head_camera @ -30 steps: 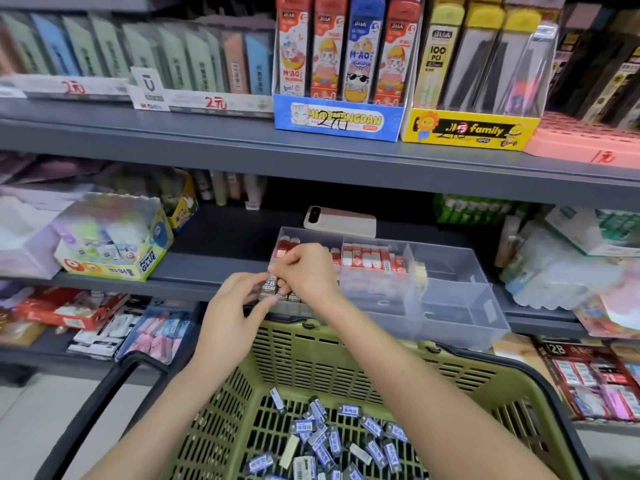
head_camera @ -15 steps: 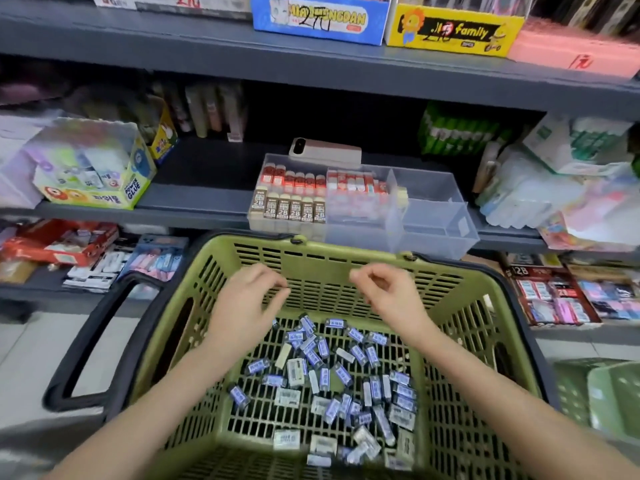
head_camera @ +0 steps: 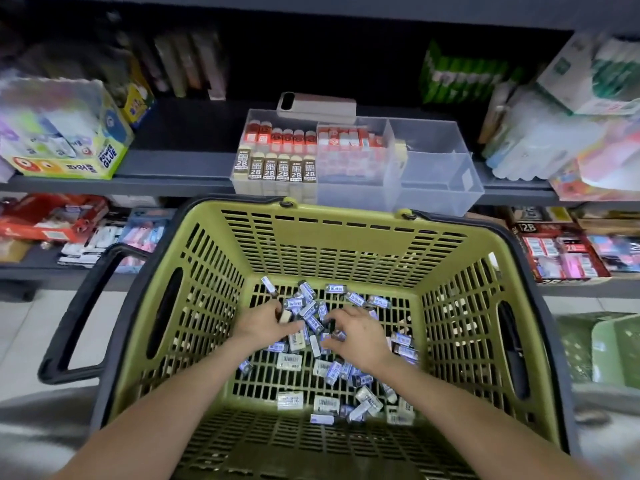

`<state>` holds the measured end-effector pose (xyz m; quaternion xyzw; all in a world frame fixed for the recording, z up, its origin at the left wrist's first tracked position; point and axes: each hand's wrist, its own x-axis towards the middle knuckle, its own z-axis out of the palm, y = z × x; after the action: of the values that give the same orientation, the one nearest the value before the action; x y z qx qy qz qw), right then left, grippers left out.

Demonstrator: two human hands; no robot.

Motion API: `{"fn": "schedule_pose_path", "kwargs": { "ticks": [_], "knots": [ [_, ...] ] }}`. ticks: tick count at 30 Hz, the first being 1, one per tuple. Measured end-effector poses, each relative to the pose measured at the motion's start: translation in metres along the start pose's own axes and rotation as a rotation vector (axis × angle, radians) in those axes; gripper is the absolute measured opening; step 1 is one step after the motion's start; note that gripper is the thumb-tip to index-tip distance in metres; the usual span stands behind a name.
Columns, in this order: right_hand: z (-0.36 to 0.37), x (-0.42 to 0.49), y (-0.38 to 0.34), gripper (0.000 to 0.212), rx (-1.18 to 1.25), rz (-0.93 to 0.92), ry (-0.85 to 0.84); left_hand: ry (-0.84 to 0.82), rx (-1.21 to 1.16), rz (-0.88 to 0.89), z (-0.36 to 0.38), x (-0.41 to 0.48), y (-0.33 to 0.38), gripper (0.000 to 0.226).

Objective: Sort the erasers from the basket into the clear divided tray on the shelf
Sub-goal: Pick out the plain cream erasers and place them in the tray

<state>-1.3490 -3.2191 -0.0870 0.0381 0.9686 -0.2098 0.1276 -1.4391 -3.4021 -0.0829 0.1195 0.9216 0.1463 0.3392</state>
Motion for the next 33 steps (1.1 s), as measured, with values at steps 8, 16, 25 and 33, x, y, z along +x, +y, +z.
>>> {"fn": "schedule_pose_path", "kwargs": {
  "ticks": [8,16,25,33],
  "knots": [
    [0.002,0.01,0.02,0.044,-0.077,0.164,0.1,0.137,0.225,0.0,0.019,-0.006,0.016,0.066],
    [-0.001,0.011,0.036,0.036,-0.085,0.048,0.037,0.022,-0.13,-0.029,-0.008,-0.006,0.002,0.059],
    [0.019,-0.006,-0.028,0.042,-0.117,-0.39,-0.081,-0.232,-1.585,-0.225,-0.092,-0.054,0.006,0.035],
    [0.032,-0.002,-0.046,0.02,-0.237,-0.354,-0.053,-0.267,-1.432,-0.125,-0.09,-0.098,0.007,0.028]
  ]
}}
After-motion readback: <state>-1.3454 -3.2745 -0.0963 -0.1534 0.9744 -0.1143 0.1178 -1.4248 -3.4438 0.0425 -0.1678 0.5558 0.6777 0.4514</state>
